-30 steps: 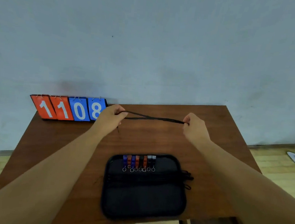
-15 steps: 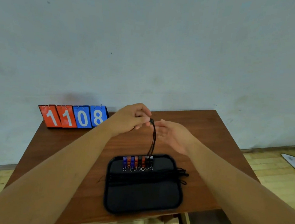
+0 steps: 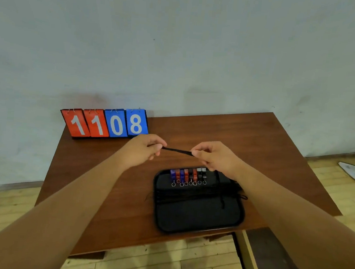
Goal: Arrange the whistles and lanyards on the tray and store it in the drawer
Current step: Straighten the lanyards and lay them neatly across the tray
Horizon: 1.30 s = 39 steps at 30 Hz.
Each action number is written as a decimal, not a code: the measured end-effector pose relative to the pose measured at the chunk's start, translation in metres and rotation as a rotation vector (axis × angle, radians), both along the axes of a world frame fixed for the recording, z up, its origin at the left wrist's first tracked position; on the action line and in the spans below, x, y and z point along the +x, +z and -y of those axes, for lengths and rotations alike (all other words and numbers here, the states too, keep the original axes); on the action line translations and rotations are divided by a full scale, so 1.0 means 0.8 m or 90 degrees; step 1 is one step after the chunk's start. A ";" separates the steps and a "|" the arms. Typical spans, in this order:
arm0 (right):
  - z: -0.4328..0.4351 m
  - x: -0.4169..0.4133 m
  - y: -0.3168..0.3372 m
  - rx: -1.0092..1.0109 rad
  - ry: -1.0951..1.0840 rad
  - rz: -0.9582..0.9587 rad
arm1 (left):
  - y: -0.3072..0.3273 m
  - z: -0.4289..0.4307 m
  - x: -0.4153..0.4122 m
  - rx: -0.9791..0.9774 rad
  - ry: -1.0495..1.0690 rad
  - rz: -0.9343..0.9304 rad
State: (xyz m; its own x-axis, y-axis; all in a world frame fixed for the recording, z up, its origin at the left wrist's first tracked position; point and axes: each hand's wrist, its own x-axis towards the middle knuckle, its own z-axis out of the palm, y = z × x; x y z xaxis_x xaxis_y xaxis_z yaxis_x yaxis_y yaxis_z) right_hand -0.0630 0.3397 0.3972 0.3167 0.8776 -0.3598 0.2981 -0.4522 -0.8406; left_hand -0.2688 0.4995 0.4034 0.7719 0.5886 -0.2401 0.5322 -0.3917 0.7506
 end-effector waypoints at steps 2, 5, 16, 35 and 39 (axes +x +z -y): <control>0.005 -0.009 -0.006 -0.026 0.022 0.044 | -0.016 -0.002 -0.013 -0.008 0.011 -0.008; 0.017 -0.014 -0.017 -0.068 0.051 0.128 | -0.037 -0.002 -0.029 -0.031 0.036 -0.010; 0.095 0.021 -0.083 -0.184 0.019 0.239 | -0.126 0.022 -0.040 -0.090 0.121 -0.039; 0.165 0.116 -0.205 -0.248 0.097 0.326 | -0.257 0.102 -0.031 -0.043 0.202 -0.188; 0.166 0.130 -0.228 -0.248 0.096 0.359 | -0.275 0.113 -0.022 0.007 0.214 -0.188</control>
